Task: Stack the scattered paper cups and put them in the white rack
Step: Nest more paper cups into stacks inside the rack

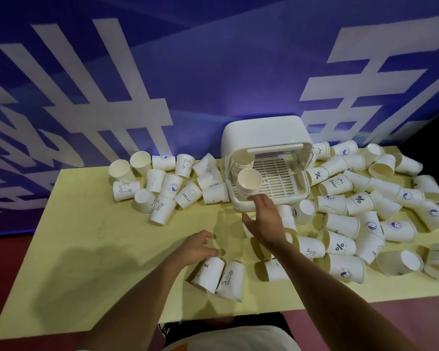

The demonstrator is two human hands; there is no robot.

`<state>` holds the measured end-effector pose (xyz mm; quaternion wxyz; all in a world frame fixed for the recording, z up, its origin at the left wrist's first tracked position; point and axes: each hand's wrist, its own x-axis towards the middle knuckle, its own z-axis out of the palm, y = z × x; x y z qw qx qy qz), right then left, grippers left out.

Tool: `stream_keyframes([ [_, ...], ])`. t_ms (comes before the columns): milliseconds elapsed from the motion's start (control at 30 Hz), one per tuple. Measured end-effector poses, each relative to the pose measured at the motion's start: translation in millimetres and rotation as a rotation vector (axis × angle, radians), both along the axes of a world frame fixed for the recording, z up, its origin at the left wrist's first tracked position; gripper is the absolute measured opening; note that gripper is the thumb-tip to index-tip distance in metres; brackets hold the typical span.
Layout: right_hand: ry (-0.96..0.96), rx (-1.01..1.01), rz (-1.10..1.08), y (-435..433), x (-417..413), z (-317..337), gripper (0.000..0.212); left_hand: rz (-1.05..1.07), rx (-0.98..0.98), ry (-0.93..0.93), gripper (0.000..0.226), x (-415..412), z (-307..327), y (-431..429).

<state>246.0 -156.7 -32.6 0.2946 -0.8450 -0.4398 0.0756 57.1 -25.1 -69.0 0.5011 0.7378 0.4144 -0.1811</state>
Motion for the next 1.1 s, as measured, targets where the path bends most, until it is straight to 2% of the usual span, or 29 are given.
stream_keyframes([
  [267, 0.084, -0.224, 0.199, -30.2, -32.3, -23.2, 0.053, -0.022, -0.032, 0.034, 0.078, -17.7, -18.9, -16.7],
  [500, 0.01, -0.407, 0.395, -40.2, -44.0, -28.8, 0.06, -0.031, -0.013, 0.038, 0.083, -23.1, -25.2, -25.6],
  [867, 0.002, -0.487, 0.539, -56.6, -55.9, -34.9, 0.066, -0.004, -0.018, 0.024, 0.075, -27.8, -29.4, -28.7],
  [1100, -0.072, -0.564, 0.642, -61.4, -65.0, -45.5, 0.067, 0.006, -0.001, 0.04, 0.073, -31.4, -30.3, -24.2],
])
